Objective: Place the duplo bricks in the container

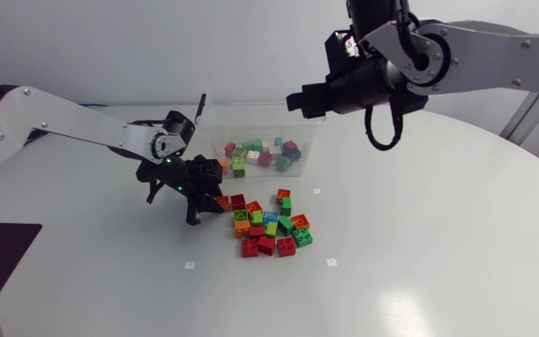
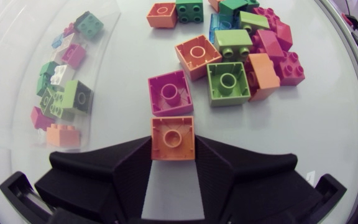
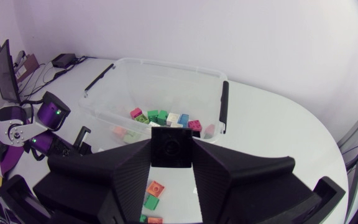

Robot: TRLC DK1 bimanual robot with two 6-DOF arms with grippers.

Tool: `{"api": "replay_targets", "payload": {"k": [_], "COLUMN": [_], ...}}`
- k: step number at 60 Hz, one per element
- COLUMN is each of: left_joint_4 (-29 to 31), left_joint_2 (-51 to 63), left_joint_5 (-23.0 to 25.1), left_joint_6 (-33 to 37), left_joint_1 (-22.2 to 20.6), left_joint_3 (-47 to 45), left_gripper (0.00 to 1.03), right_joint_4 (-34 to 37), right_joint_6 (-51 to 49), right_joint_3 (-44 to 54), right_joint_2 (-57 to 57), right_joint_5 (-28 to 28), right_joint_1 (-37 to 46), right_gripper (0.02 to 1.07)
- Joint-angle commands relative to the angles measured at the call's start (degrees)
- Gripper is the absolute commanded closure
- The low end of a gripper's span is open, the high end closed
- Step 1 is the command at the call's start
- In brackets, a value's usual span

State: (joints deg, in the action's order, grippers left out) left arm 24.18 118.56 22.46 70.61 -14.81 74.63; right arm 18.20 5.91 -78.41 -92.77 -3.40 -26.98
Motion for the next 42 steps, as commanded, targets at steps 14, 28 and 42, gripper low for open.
{"api": "replay_targets", "payload": {"k": [14,28,42], "left_joint_4": [3.5,3.5,5.5], "left_joint_2": [-11.6,-22.0,-31.1], "left_joint_5": [1.8,3.9,5.8], "left_joint_6": [2.4,1.4,-1.8], "left_joint_1": [1.6,3.6,4.2], "left_joint_3": [-9.7,-12.3,-11.6], "left_gripper": [0.74,0.74,0.74], "right_joint_4": [-4.9,-5.4,-0.9], "right_joint_6": [-0.4,-0.6,-0.6], "right_joint_3": [-6.7,-13.2,-22.6], "right_joint_2": [-9.6,-15.9,-23.6], "right_joint_5": [-2.4,-2.8,-3.7], "right_joint_1": [-1.2,-1.1,-1.3], "right_gripper": [0.66,0.66,0.40]}}
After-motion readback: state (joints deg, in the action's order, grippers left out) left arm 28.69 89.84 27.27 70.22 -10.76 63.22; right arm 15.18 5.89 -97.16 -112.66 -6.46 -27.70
